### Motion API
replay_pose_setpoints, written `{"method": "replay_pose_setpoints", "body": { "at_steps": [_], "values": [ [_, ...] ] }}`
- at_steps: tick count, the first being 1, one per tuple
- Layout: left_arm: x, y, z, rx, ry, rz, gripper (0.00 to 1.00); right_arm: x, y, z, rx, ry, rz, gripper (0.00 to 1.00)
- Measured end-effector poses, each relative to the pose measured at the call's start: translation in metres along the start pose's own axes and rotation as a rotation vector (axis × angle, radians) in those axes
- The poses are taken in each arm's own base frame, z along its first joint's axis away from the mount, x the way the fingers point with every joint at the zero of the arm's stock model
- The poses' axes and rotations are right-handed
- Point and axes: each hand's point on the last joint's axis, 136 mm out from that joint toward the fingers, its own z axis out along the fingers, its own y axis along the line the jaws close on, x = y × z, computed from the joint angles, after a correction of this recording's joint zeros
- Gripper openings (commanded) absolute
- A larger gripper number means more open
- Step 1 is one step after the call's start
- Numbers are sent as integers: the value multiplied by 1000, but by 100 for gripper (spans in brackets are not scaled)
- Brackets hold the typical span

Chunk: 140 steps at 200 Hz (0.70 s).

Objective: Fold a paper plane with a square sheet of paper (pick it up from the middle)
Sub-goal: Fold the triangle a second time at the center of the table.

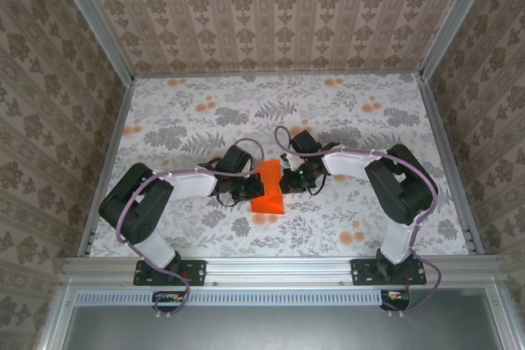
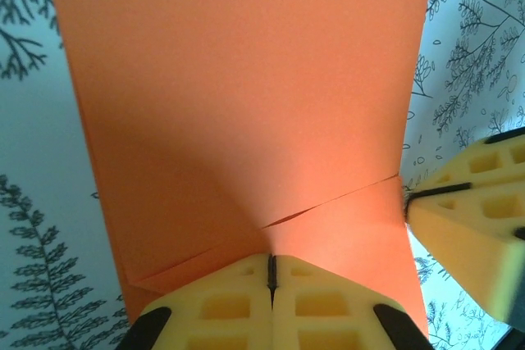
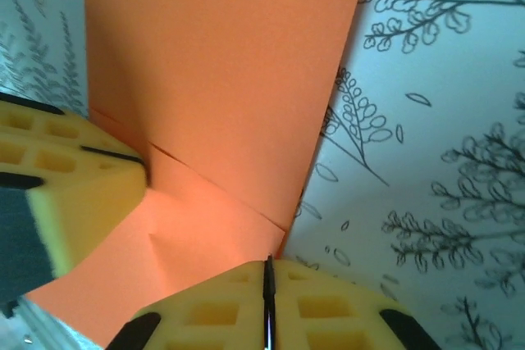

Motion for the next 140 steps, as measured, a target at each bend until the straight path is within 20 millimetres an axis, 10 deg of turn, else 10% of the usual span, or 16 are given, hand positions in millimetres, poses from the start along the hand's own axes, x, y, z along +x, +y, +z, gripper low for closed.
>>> {"method": "replay_pose_setpoints", "body": {
  "at_steps": [44, 140],
  "values": [
    [0, -1, 1, 18, -13, -2, 4, 13, 29, -21, -47, -40, -12, 19],
    [0, -2, 2, 27, -22, -15, 1, 49, 47, 4, -27, 52, 10, 9]
  ]
}}
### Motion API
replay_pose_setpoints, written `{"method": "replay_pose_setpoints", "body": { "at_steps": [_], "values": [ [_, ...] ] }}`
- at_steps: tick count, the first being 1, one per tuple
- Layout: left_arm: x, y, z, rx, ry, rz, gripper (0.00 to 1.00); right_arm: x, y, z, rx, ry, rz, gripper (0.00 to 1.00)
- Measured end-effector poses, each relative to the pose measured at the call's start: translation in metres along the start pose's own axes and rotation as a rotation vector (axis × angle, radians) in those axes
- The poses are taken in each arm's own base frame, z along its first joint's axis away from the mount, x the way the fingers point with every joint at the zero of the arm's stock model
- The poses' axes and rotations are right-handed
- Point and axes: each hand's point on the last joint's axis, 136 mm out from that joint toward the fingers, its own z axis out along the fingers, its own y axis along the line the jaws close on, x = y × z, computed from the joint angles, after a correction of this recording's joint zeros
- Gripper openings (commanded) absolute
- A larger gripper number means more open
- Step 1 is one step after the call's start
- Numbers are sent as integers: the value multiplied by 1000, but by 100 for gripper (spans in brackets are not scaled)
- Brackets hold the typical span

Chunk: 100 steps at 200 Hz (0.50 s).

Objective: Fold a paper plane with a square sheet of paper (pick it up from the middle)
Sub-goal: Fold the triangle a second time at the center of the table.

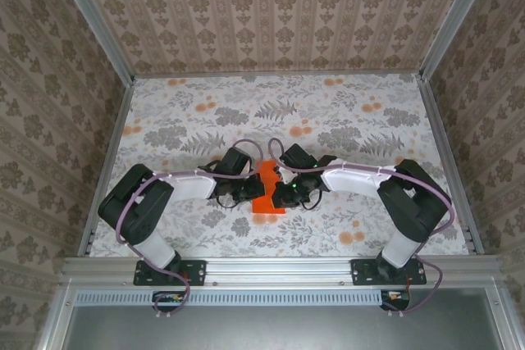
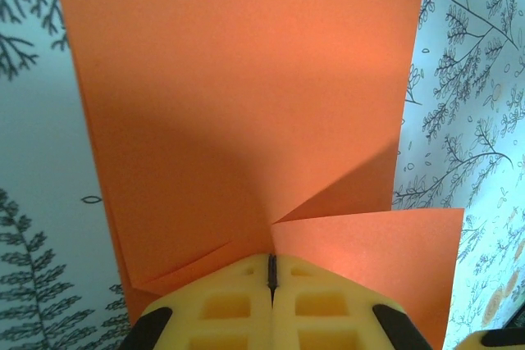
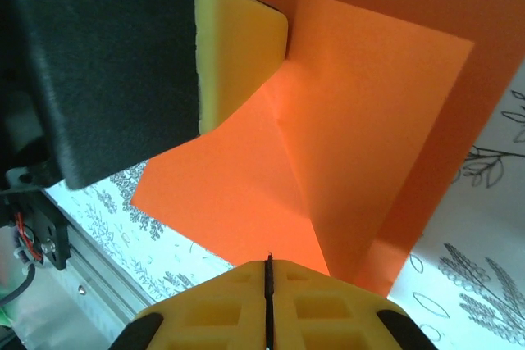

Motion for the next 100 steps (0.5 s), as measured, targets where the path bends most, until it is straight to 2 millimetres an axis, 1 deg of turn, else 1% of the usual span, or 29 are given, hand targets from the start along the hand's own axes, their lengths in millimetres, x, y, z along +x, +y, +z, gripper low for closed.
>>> {"method": "replay_pose_setpoints", "body": {
  "at_steps": [25, 65, 100],
  "values": [
    [0, 0, 0, 0, -5, -1, 1, -2, 0, 7, 16, 8, 5, 8],
    [0, 0, 0, 0, -9, -7, 1, -12, 3, 8, 27, -11, -4, 8],
    [0, 1, 0, 5, -13, -12, 1, -12, -5, 15, 57, 2, 8, 8]
  ]
}}
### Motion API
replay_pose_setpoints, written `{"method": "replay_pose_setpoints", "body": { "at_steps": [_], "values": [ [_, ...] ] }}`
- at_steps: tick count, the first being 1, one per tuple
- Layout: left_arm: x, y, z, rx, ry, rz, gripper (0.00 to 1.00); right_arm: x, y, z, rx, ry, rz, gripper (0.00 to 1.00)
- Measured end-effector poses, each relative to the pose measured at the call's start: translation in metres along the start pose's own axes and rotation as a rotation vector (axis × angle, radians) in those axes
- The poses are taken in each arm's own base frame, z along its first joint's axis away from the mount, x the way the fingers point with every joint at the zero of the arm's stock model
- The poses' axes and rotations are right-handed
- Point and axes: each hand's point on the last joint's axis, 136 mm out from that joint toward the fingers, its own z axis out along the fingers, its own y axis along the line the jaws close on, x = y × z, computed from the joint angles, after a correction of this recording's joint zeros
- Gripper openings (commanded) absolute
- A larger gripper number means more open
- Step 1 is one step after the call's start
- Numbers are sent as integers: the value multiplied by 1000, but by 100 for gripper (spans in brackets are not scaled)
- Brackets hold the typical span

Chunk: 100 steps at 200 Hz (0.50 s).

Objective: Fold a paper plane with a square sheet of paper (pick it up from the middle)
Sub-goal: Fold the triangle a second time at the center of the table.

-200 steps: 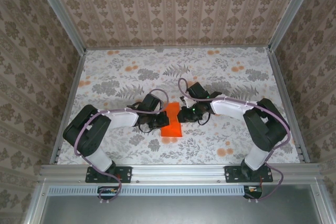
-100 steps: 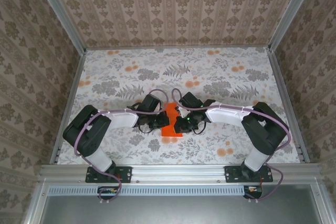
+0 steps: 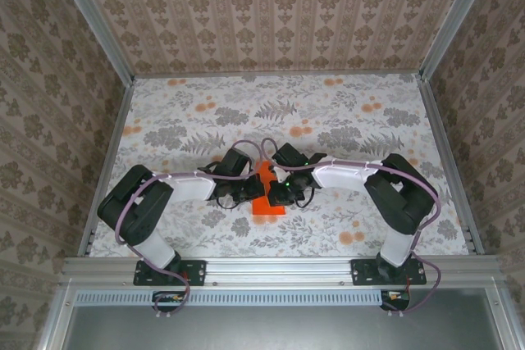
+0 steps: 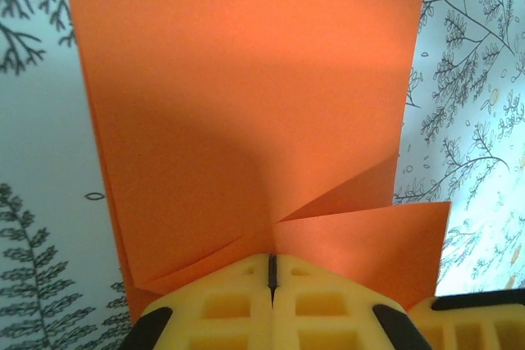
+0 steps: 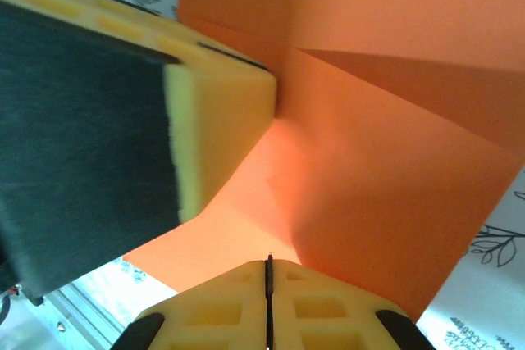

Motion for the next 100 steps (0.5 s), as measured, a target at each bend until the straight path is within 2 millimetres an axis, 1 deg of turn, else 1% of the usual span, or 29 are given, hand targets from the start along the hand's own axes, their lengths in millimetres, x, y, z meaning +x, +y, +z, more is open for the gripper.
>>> {"method": "replay_pose_setpoints", "body": {
  "at_steps": [33, 100],
  "values": [
    [0, 0, 0, 5, -5, -5, 1, 3, -7, 4, 29, 15, 12, 8],
    [0, 0, 0, 7, -8, -14, 0, 5, -12, 4, 55, 20, -2, 8]
  ]
}}
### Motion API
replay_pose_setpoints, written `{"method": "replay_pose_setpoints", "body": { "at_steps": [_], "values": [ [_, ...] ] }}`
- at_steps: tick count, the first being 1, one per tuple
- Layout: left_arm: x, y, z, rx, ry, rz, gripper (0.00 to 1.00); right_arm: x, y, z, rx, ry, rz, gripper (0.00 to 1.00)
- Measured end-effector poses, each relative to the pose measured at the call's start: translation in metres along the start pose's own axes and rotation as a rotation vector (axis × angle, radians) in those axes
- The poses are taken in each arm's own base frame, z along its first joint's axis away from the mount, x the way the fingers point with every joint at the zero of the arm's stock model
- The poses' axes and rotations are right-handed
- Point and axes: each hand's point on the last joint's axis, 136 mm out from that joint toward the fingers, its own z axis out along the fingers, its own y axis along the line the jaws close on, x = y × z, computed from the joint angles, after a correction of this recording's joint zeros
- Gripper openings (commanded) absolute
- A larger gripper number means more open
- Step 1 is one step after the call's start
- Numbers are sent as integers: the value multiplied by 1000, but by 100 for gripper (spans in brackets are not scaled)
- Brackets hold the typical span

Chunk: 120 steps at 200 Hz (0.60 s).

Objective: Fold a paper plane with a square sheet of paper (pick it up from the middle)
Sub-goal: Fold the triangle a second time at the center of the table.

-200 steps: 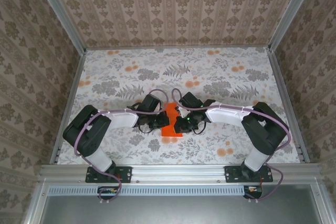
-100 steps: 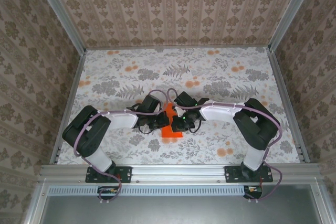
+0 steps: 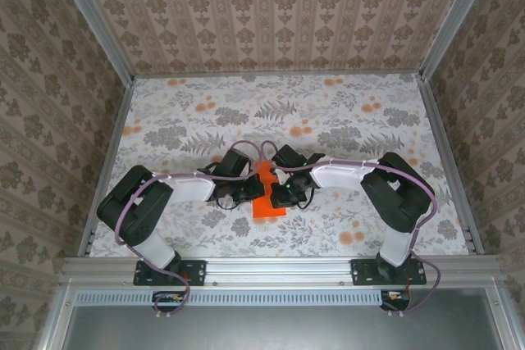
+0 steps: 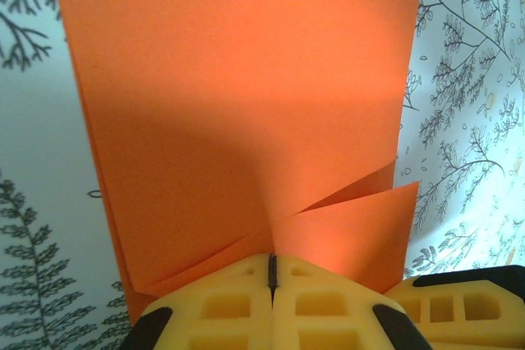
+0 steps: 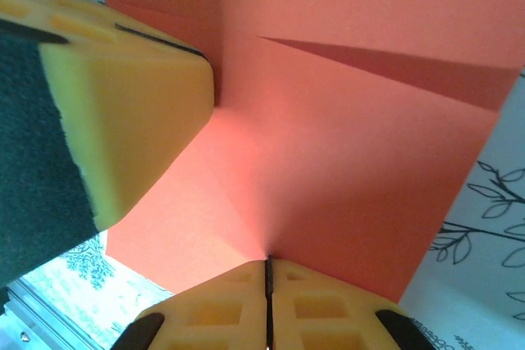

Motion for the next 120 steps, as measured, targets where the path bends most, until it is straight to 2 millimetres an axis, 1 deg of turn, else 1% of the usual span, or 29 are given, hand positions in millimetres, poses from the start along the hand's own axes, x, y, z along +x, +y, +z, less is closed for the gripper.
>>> {"method": "replay_pose_setpoints", "body": {
  "at_steps": [79, 120],
  "values": [
    [1, 2, 0, 4, -8, -12, 0, 3, -4, 1, 4, -5, -25, 7],
    [1, 2, 0, 10, -13, -14, 0, 8, -6, -1, -6, -20, -38, 7]
  ]
}}
